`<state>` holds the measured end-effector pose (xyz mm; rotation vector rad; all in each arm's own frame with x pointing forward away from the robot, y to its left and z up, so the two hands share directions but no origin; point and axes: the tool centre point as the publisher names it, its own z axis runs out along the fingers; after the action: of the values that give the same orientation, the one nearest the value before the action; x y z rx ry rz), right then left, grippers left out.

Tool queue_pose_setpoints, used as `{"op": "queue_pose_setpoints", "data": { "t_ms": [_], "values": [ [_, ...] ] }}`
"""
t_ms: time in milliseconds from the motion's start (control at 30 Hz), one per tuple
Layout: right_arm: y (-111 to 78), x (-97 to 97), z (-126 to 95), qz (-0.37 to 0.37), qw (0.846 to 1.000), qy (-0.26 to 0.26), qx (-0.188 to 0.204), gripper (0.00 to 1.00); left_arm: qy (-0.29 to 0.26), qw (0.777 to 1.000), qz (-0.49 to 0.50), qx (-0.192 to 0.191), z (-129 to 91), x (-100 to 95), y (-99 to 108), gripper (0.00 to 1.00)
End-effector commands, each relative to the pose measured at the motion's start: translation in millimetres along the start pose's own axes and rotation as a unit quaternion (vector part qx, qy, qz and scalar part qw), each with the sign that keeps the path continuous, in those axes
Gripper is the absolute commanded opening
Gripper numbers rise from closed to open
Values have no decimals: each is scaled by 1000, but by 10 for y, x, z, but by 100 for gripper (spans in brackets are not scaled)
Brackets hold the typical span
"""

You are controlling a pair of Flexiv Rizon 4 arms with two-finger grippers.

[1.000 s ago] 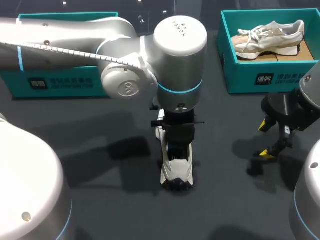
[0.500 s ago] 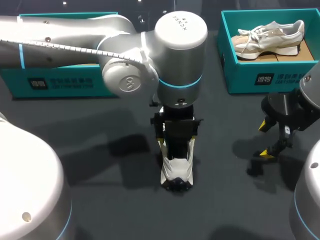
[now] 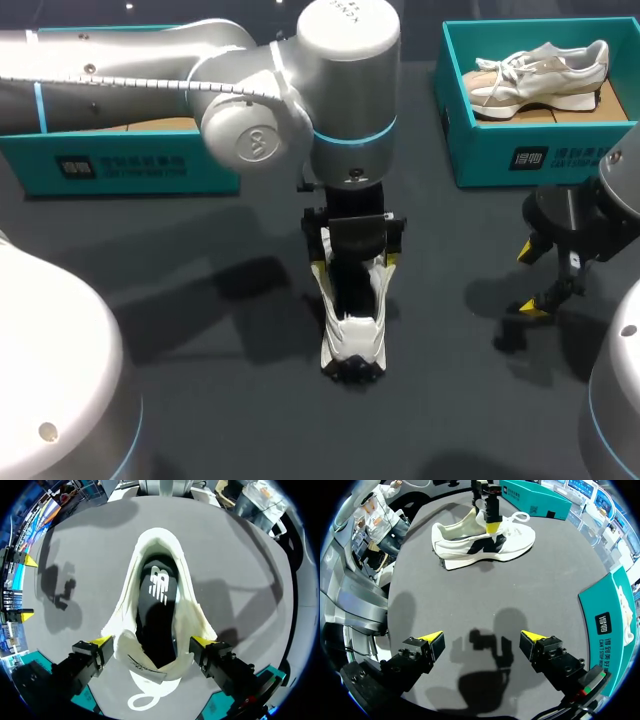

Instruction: Take the shoe out of the shoebox, open the shoe tongue, remove and reinsert the insole, then place the shoe into the shoebox

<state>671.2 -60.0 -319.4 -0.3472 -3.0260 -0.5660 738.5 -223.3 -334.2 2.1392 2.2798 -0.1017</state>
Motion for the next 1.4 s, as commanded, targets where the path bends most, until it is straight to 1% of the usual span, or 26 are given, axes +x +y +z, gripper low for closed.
{"op": "queue_pose_setpoints", "data": {
  "t_ms": [33, 267, 400, 533, 633, 667, 700, 767, 800, 833, 900, 933, 1033, 1100, 1133, 1300, 1400],
  "values": [
    [-4, 10, 0, 0, 1000, -1, 1, 100, 3, 1000, 4, -2, -39, 8, 38, 100],
    [-4, 10, 0, 0, 1000, -1, 1, 100, 3, 1000, 5, -5, -165, 64, 174, 100],
    [-4, 10, 0, 0, 1000, -1, 1, 100, -7, 1000, 11, -3, -296, 104, 267, 96],
    [-4, 10, 0, 0, 1000, -1, 1, 100, -7, 1000, 12, -14, -403, 129, 381, 91],
    [-4, 10, 0, 0, 1000, -1, 1, 100, -7, 1000, 12, -18, -469, 118, 464, 82],
    [-4, 10, 0, 0, 1000, -1, 1, 100, -7, 1000, 13, -19, -484, 107, 489, 71],
    [-4, 10, 0, 0, 1000, -1, 1, 100, -7, 1000, 13, -20, -500, 94, 516, 64],
    [-4, 10, 0, 0, 1000, -1, 1, 100, -9, 1000, 15, -17, -529, 63, 565, 57],
    [-4, 10, 0, 0, 1000, -1, 1, 100, -9, 1000, 15, -16, -540, 46, 585, 52],
    [-4, 10, 0, 0, 1000, -1, 1, 100, -9, 1000, 17, -13, -553, 28, 604, 51],
    [-4, 10, 0, 0, 1000, -1, 1, 100, -8, 1000, 19, -9, -574, -5, 635, 45],
    [-4, 10, 0, 0, 1000, -1, 1, 100, -9, 1000, 20, -5, -584, -17, 645, 45],
    [-4, 10, 0, 0, 1000, -1, 1, 100, -11, 1000, 26, 6, -598, -42, 639, 44],
    [-4, 10, 0, 0, 1000, -1, 1, 100, -8, 1000, 27, 9, -581, -58, 602, 41],
    [-4, 10, 0, 0, 1000, -1, 1, 100, -8, 999, 29, 13, -567, -64, 577, 39],
    [-4, 10, 0, 0, 1000, -1, 1, 100, -11, 999, 38, 34, -507, -61, 421, 36],
    [-4, 10, 0, 0, 1000, -1, 1, 100, -11, 998, 43, 37, -462, -49, 319, 34]
  ]
}}
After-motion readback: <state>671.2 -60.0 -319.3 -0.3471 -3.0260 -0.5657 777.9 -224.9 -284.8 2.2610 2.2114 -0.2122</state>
